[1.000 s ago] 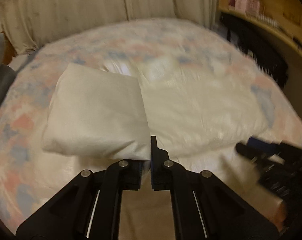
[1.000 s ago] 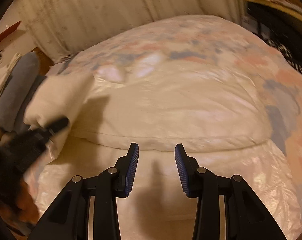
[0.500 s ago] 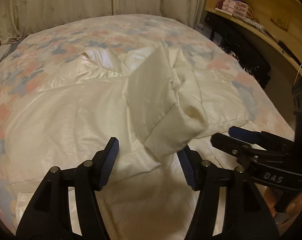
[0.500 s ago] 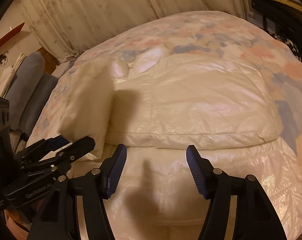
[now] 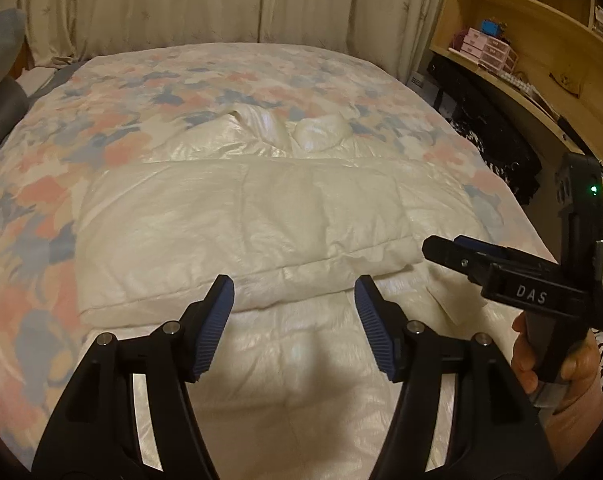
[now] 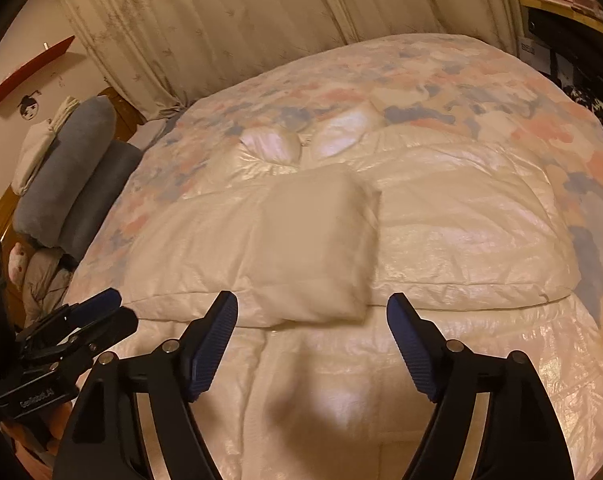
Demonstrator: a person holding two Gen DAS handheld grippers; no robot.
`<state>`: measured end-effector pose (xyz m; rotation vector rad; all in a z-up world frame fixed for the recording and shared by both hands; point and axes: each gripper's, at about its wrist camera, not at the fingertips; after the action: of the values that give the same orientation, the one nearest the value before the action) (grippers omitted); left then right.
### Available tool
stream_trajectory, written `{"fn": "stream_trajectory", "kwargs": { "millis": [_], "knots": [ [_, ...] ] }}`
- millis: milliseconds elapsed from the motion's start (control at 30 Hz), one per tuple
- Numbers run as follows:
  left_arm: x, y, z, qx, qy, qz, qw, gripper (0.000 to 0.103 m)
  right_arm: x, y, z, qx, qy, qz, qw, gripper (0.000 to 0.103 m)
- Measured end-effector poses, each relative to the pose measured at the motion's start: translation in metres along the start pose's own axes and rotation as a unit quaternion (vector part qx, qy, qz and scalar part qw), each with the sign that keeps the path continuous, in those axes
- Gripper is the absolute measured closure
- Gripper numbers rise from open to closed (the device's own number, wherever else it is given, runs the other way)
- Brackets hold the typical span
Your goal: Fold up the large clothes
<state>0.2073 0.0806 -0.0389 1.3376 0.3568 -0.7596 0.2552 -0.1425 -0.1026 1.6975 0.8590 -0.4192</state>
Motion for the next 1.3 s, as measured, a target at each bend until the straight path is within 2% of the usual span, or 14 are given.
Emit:
{"fn": "stream_trajectory", "kwargs": {
  "millis": [300, 467, 567, 633, 667, 733, 767, 800, 900, 967, 1033, 1100, 1167, 1300],
  "knots": [
    [-0.046, 0.002, -0.023, -0.016, 0.049, 0.011, 0.9986, 0.043, 0.002, 0.01, -0.001, -0.009, -0.014, -0.013, 1.0, 0.024],
    [-0.026, 0.013, -0.071, -0.046, 0.082, 0.0, 0.9956, 0.043, 0.044, 0.029, 0.02, 0.008, -0.025, -0.039, 0.999, 0.024],
    [-0.002, 0.017, -0.111, -0.066, 0.124, -0.009, 0.99, 0.043, 0.076, 0.034, 0.035, 0.028, -0.028, -0.06, 0.997, 0.024],
    [0.012, 0.016, -0.128, -0.081, 0.135, -0.016, 0.9874, 0.045, 0.097, 0.034, 0.04, 0.035, -0.03, -0.069, 0.997, 0.024],
    [0.019, 0.015, -0.135, -0.09, 0.139, -0.022, 0.986, 0.053, 0.105, 0.033, 0.04, 0.035, -0.032, -0.07, 0.996, 0.027],
    [0.031, 0.013, -0.147, -0.105, 0.14, -0.029, 0.9842, 0.069, 0.114, 0.031, 0.035, 0.024, -0.015, -0.072, 0.997, 0.06],
    [0.036, 0.013, -0.149, -0.109, 0.142, -0.032, 0.9833, 0.074, 0.119, 0.032, 0.026, 0.009, 0.012, -0.081, 0.997, 0.086],
    [0.039, 0.014, -0.149, -0.11, 0.145, -0.031, 0.9828, 0.076, 0.119, 0.034, 0.017, -0.008, 0.009, -0.075, 0.997, 0.092],
    [0.042, 0.023, -0.139, -0.101, 0.147, -0.002, 0.9841, 0.077, 0.098, 0.051, -0.011, -0.075, -0.008, -0.01, 0.997, 0.095],
    [0.048, 0.034, -0.131, -0.09, 0.145, 0.016, 0.9852, 0.077, 0.08, 0.072, -0.015, -0.069, -0.006, 0.041, 0.997, 0.095],
    [0.059, 0.042, -0.122, -0.078, 0.149, 0.023, 0.9854, 0.077, 0.078, 0.086, -0.009, -0.051, -0.02, 0.06, 0.997, 0.095],
    [0.074, 0.048, -0.117, -0.072, 0.155, 0.02, 0.985, 0.077, 0.089, 0.09, 0.0, -0.04, -0.053, 0.05, 0.997, 0.095],
    [0.092, 0.049, -0.113, -0.065, 0.159, 0.005, 0.9851, 0.077, 0.108, 0.084, 0.016, -0.024, -0.087, 0.015, 0.996, 0.095],
    [0.128, 0.04, -0.103, -0.03, 0.178, -0.017, 0.9834, 0.078, 0.139, 0.061, 0.04, -0.008, -0.109, -0.034, 0.993, 0.094]
  ]
}}
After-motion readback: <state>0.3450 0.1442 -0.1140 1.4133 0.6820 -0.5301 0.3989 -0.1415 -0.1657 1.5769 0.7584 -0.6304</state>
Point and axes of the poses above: each gripper's, at about its wrist camera, not at the fingertips, and x roughly the way its jaws point, z to its right, y to its top, and after that the axes turned 7 degrees about z, right-handed
